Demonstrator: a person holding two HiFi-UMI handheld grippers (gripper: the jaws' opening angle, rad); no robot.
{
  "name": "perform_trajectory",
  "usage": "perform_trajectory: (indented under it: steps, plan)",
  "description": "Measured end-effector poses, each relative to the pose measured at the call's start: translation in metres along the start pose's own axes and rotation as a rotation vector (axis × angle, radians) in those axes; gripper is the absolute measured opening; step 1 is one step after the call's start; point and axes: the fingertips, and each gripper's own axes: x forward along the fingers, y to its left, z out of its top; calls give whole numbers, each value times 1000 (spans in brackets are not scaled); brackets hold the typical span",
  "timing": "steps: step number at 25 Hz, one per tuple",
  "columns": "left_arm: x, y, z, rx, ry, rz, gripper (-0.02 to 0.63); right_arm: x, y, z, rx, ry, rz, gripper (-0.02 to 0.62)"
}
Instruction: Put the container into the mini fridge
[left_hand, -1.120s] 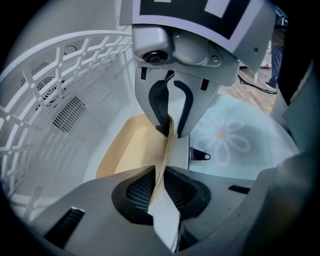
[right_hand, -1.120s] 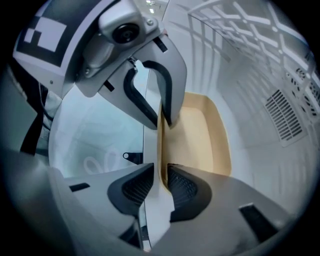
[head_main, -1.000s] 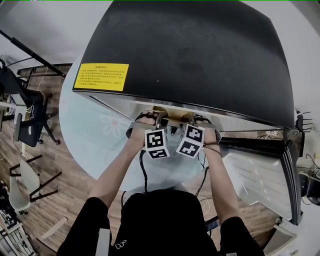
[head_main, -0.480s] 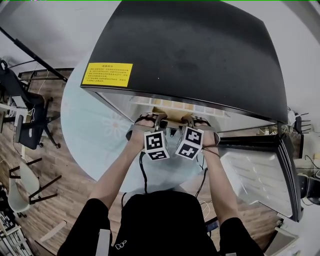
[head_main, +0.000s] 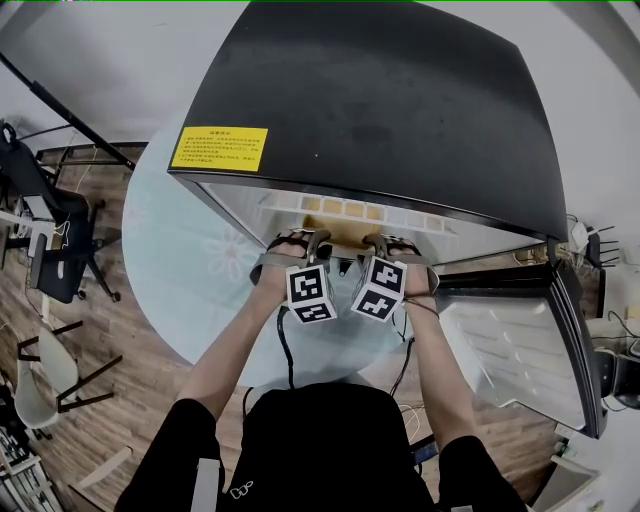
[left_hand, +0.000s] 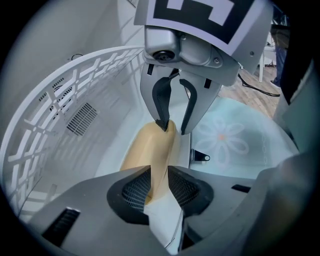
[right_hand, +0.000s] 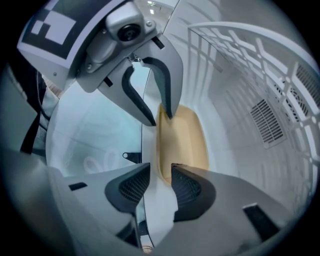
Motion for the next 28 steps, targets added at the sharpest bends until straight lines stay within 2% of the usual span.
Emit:
perform_trajectory:
  steps: [7, 15, 22, 28]
  plan:
    - [-17, 3, 9, 0, -25, 18, 109, -10, 1, 7, 12, -22, -22, 140]
    - [-40, -4, 20, -14, -57, 37, 22, -29, 20, 12, 34, -55, -19, 140]
    - [-60, -28, 21, -45, -48, -14, 15, -44, 51, 13, 65, -81, 3, 135]
    - [-72, -60, 21, -39, -34, -94, 15, -58, 75, 15, 88, -107, 21, 94]
